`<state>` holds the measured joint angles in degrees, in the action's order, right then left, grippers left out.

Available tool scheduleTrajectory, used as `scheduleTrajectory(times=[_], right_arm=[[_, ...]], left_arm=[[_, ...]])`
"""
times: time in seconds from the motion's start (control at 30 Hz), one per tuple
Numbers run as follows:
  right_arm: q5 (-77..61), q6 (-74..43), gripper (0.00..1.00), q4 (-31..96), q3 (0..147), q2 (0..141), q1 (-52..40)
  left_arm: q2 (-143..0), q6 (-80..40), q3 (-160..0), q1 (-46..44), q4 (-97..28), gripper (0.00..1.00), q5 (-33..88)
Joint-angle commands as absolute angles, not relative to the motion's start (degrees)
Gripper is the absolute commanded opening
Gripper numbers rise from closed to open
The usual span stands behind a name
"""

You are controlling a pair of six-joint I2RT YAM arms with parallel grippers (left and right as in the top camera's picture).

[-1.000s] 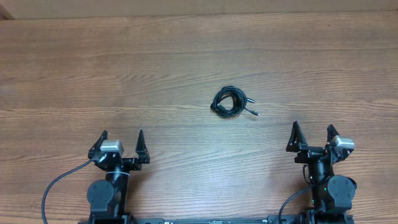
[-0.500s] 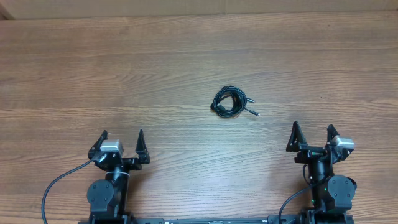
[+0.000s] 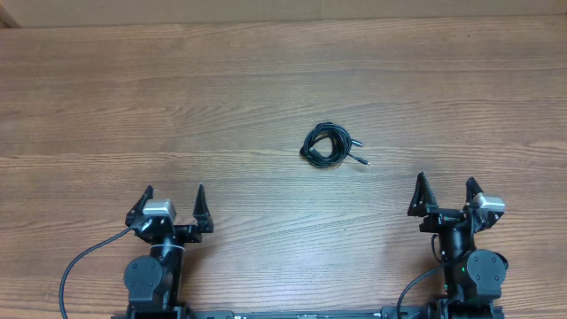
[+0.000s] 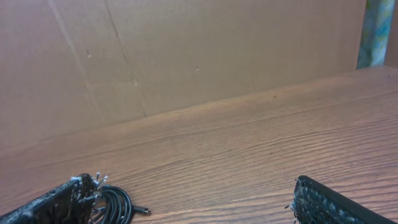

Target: Untangle cables

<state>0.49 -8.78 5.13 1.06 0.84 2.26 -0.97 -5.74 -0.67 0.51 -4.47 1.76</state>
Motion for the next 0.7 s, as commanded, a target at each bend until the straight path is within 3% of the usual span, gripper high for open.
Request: scheduleTrajectory(times=[0.0,0.67], right_arm=[[1.2,-8.5,1.0,4.8,0.5,0.2,2.2],[1.3,-8.5,1.0,4.8,0.5,0.2,2.2]], left_arm=[[-0.4,-4.7,-0.3,0.7,-4.3,0.99,2.4],[-0.4,-4.6,-0.3,0.7,-2.9,1.0,0.4]])
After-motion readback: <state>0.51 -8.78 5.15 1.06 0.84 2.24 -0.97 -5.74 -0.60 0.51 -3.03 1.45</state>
